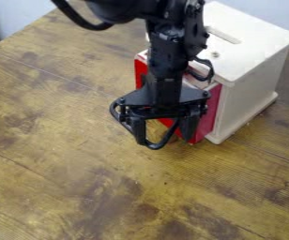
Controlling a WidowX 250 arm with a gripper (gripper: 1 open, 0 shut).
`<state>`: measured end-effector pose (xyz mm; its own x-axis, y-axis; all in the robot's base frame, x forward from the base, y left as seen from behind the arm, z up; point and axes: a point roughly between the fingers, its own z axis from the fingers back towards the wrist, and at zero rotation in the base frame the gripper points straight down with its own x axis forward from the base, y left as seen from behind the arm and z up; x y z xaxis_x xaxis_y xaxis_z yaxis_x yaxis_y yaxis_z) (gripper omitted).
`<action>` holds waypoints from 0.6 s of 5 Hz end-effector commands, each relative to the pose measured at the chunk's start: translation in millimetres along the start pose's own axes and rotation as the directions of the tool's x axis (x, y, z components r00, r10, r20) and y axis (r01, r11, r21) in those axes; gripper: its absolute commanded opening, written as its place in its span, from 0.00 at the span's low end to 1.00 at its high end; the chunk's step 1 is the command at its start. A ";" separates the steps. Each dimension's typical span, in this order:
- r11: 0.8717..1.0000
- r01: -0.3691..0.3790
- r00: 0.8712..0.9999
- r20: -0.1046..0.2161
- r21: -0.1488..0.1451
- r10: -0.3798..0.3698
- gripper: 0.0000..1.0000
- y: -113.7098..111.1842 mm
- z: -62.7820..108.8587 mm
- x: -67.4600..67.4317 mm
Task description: Close the drawer
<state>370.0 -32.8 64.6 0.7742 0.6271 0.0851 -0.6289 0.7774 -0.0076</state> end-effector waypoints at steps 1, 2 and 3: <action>0.981 -0.194 0.981 0.019 0.018 0.193 1.00 59.3 -25.9 46.4; 0.973 -0.229 0.973 0.035 0.019 0.228 1.00 64.9 -26.0 40.5; 0.965 -0.258 0.966 0.048 0.057 0.255 1.00 69.9 -24.7 34.8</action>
<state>368.9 -27.8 64.6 0.7525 0.6436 0.1399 -0.6478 0.7615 -0.0188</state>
